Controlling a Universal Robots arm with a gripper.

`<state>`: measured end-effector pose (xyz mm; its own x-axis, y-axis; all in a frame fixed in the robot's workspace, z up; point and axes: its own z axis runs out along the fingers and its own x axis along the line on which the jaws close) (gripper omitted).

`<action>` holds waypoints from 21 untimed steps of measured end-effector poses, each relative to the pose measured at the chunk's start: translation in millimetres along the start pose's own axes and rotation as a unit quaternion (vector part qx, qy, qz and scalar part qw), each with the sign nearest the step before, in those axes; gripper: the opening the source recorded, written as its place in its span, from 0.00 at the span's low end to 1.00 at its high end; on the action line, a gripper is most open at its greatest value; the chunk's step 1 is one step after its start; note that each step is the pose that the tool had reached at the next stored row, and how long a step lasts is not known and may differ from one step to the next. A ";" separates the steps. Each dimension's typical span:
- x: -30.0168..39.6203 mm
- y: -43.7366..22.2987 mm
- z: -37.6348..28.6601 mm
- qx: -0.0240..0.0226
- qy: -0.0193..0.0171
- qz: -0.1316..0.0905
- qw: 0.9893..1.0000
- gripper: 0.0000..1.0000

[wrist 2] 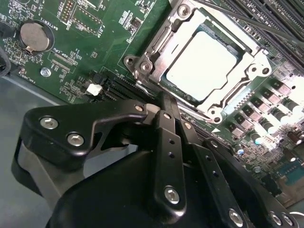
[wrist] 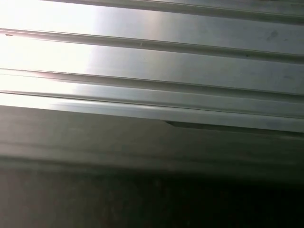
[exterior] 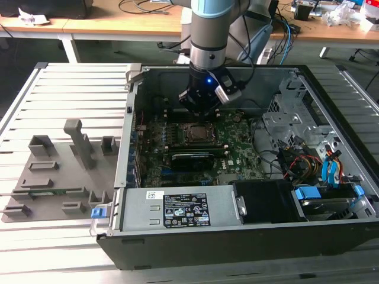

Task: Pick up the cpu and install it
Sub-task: 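Install the first cpu locking lever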

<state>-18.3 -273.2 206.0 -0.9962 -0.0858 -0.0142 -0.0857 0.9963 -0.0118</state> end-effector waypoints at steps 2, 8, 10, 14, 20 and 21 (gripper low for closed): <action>-1.8 -0.1 1.1 0.001 0.000 0.000 1.000 0.11; -7.3 -0.6 4.8 0.003 0.000 0.000 1.000 0.11; -7.5 -0.4 4.7 0.003 0.000 0.000 1.000 0.11; -7.6 -0.1 -0.5 0.002 0.000 0.000 1.000 0.11; -7.5 -0.5 -3.0 0.003 0.000 0.000 1.000 0.11; -7.4 -1.5 -2.9 0.002 0.000 0.000 1.000 0.11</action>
<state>-10.8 -274.0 208.9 -0.9962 -0.0862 -0.0136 -0.0860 0.9962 -0.0168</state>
